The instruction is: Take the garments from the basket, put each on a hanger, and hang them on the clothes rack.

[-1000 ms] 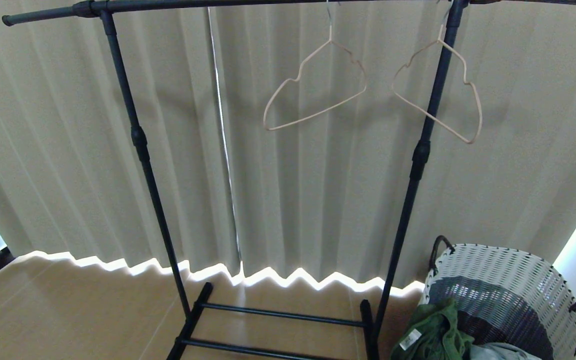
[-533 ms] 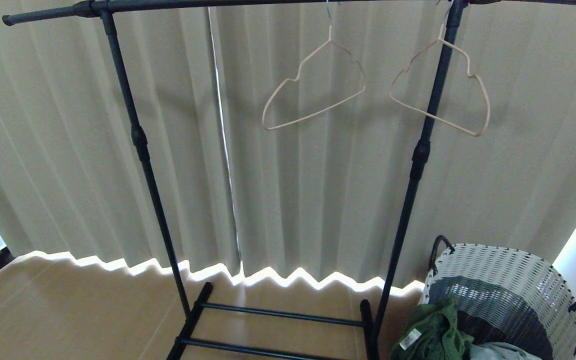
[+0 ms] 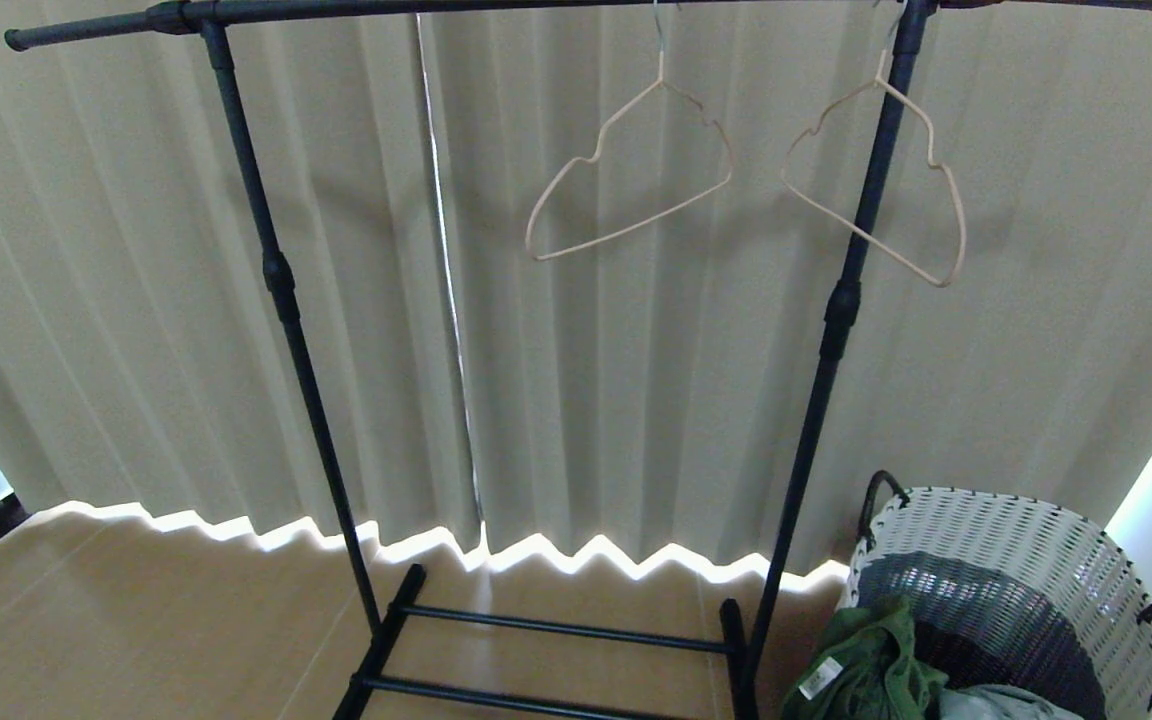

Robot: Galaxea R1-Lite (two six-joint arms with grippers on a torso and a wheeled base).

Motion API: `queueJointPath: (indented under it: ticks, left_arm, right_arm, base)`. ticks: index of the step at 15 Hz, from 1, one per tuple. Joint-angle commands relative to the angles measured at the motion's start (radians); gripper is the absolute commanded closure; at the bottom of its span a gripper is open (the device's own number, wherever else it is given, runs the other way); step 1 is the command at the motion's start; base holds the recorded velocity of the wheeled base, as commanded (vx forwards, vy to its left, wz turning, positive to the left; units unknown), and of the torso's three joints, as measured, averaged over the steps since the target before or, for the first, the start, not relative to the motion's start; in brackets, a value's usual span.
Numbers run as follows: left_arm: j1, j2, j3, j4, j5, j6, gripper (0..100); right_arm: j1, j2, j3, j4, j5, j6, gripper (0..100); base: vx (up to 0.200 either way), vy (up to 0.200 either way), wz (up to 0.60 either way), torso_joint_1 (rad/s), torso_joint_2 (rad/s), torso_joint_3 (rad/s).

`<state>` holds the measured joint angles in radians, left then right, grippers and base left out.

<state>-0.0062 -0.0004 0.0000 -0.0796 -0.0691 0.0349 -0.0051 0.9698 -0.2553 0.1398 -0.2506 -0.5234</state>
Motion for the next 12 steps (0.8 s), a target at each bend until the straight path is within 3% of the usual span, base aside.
queueJointPath:
  ticks: [1, 7, 9, 12]
  left_arm:
    - [0.0, 0.0, 0.0, 0.0, 0.0, 0.0, 0]
    - [0.0, 0.0, 0.0, 0.0, 0.0, 0.0, 0]
    - [0.0, 0.0, 0.0, 0.0, 0.0, 0.0, 0]
    - [0.0, 0.0, 0.0, 0.0, 0.0, 0.0, 0]
  right_arm:
    - [-0.018, 0.29, 0.037, -0.094, 0.014, -0.013, 0]
    - [-0.027, 0.544, 0.028, -0.209, 0.01, -0.02, 0]
    - [-0.053, 0.587, 0.028, -0.252, 0.01, -0.024, 0]
    - [-0.161, 0.701, 0.033, -0.394, 0.011, -0.093, 0]
  base:
    - [0.0, 0.0, 0.0, 0.0, 0.0, 0.0]
    - [0.0, 0.0, 0.0, 0.0, 0.0, 0.0]
    - [0.0, 0.0, 0.0, 0.0, 0.0, 0.0]
    - [0.0, 0.0, 0.0, 0.0, 0.0, 0.0]
